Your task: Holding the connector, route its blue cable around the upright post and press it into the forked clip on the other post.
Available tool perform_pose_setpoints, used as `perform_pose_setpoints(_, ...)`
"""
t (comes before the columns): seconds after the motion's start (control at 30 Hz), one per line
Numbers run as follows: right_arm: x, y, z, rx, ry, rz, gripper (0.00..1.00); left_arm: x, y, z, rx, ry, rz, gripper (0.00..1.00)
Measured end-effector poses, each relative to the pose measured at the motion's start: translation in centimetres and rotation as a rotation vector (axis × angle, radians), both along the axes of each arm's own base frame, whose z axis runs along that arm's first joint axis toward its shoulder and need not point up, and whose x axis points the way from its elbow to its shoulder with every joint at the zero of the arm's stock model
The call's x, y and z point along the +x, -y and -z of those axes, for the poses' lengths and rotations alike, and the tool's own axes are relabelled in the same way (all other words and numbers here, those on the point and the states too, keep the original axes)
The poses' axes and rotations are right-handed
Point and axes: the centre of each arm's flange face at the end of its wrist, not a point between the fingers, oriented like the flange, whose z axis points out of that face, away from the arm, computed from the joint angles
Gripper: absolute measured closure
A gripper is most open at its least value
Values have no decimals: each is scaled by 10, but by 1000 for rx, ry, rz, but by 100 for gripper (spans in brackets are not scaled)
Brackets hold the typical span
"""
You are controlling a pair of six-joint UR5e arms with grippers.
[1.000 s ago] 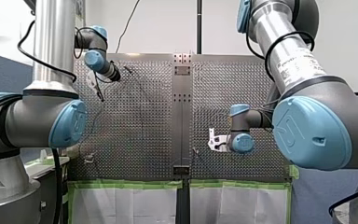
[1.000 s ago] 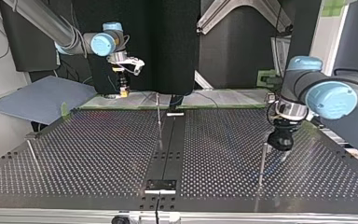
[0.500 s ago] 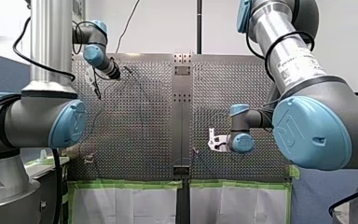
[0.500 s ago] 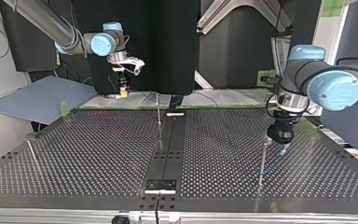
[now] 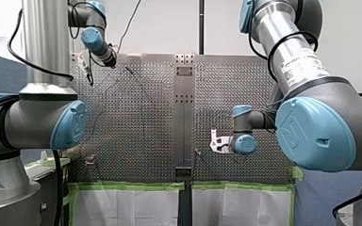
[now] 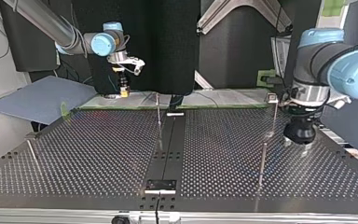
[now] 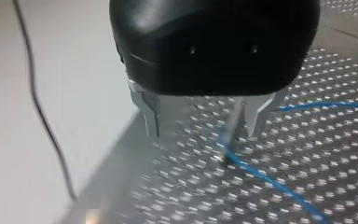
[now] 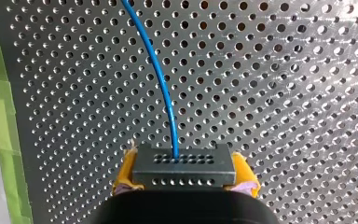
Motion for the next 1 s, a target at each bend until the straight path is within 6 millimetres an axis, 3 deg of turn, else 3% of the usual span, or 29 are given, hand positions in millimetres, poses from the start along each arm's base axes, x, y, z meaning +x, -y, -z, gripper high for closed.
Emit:
perform_pose_setpoints(0.43,0,0,0,-2,2,0,100,-40,16,-81,62,92,68,8)
perform_pose_setpoints(0.53,0,0,0,-3,1,0,100,-40,21,-78,61,64,85,8)
perform_pose_setpoints(0.87,2,-1,0,-3,0,-5,100,-26,37,-36,58,-104,119,8)
perform_pose_setpoints(1.0,3,-2,0,-3,0,-6,100,-26,38,-29,58,-146,114,8)
